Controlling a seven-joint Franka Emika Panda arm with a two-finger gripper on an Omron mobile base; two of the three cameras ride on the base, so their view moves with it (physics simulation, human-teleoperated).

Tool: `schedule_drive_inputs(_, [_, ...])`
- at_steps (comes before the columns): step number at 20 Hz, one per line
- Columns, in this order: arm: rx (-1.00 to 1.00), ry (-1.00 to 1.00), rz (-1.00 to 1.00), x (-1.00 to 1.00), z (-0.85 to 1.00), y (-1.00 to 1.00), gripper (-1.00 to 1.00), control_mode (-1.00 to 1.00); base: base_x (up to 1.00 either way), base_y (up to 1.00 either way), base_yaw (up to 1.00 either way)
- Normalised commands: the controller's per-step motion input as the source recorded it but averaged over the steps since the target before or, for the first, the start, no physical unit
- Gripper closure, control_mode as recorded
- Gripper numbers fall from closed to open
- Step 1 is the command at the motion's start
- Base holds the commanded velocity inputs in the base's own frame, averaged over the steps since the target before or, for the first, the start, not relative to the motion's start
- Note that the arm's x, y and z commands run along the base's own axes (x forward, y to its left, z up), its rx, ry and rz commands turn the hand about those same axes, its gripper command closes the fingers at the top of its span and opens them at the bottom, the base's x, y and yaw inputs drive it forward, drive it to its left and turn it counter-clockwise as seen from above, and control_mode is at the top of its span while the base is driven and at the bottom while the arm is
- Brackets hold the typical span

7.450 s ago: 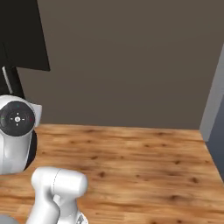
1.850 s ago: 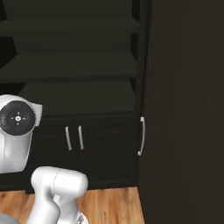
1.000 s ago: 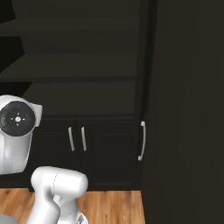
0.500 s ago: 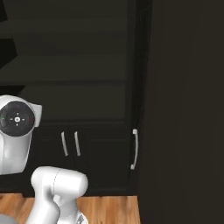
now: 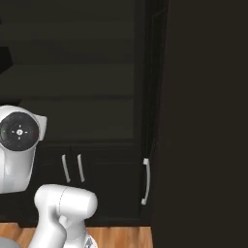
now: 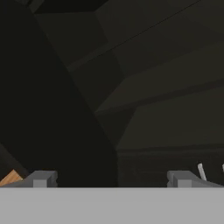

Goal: Close all open cabinet doors.

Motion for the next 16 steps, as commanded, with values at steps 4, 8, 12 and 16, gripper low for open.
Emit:
schedule_drive_inputs(4, [0.00, 0.00, 0.00, 0.00, 0.00, 0.00, -1.00, 1.00, 0.42, -0.07, 0.05])
schedule_drive_inputs(8, [0.00, 0.00, 0.00, 0.00, 0.00, 0.00, -1.00, 1.00, 0.34, 0.00, 0.06])
schedule_drive_inputs(12, [0.00, 0.00, 0.00, 0.00, 0.00, 0.00, -1.00, 1.00, -0.02, -0.04, 0.02])
schedule_drive_inputs(16, [0.00, 0.00, 0.00, 0.00, 0.00, 0.00, -1.00, 1.00, -0.34, -0.29, 0.01])
